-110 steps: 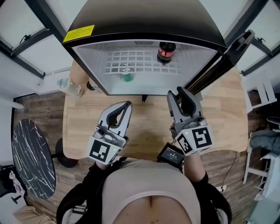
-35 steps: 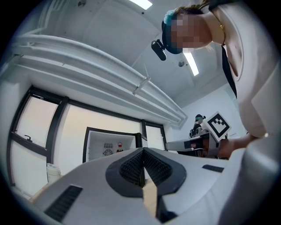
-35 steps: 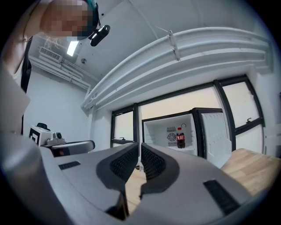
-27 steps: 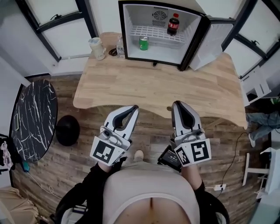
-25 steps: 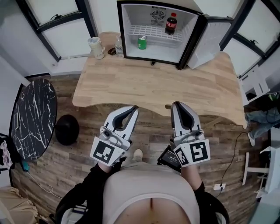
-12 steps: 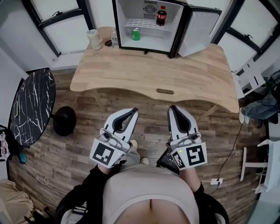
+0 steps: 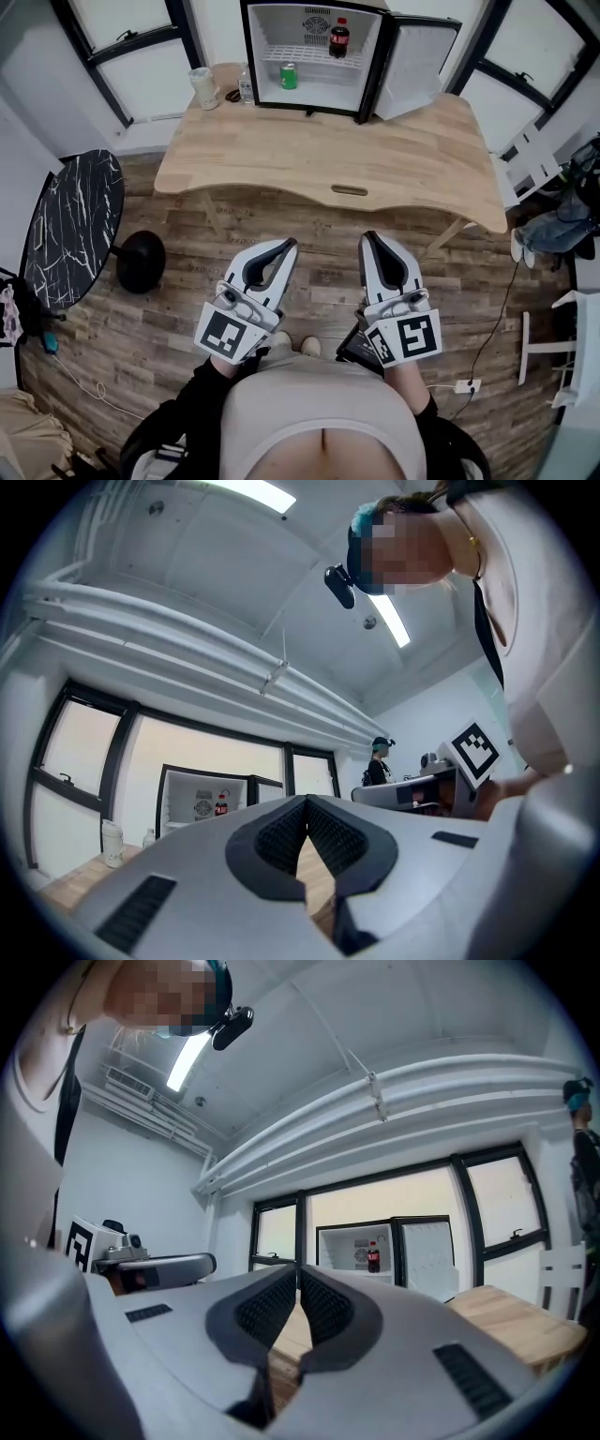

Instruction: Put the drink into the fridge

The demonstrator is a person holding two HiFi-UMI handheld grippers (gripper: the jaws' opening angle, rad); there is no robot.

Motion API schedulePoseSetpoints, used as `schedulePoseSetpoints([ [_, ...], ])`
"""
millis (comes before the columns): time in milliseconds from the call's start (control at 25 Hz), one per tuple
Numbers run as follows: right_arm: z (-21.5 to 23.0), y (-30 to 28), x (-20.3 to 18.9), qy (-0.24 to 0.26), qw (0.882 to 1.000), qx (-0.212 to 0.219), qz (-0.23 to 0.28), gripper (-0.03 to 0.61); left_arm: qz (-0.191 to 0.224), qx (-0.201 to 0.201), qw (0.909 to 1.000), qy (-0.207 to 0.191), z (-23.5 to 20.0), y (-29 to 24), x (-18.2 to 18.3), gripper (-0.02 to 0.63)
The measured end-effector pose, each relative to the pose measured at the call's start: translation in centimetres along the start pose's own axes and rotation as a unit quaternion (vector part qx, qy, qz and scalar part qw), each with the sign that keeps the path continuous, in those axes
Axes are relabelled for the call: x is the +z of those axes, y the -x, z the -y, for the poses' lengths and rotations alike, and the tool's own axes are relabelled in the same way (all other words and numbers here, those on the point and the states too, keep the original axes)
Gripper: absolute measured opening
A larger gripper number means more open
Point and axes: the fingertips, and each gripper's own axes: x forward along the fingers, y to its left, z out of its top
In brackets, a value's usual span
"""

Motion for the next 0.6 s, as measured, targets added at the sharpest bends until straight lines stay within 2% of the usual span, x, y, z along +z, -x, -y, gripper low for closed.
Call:
schedulePoseSetpoints([
  [360,-2.3,-0.5,-0.1,-0.004,1.000,-0.001,0.002,0.037,0.038,-0.009,0.9991,-0.015,-0.7,1.2,1.8,0.005],
  [480,-3.1,-0.9,0.3,0.003,1.000,0.001,0.005,0.031,0.033,-0.008,0.9993,-0.012,-1.1,1.7,1.9,0.005],
  [600,-3.6,-0.9,0.1,0.006,1.000,0.000,0.005,0.029,0.050,-0.008,0.9986,-0.018,-1.3,2.1,2.4,0.005],
])
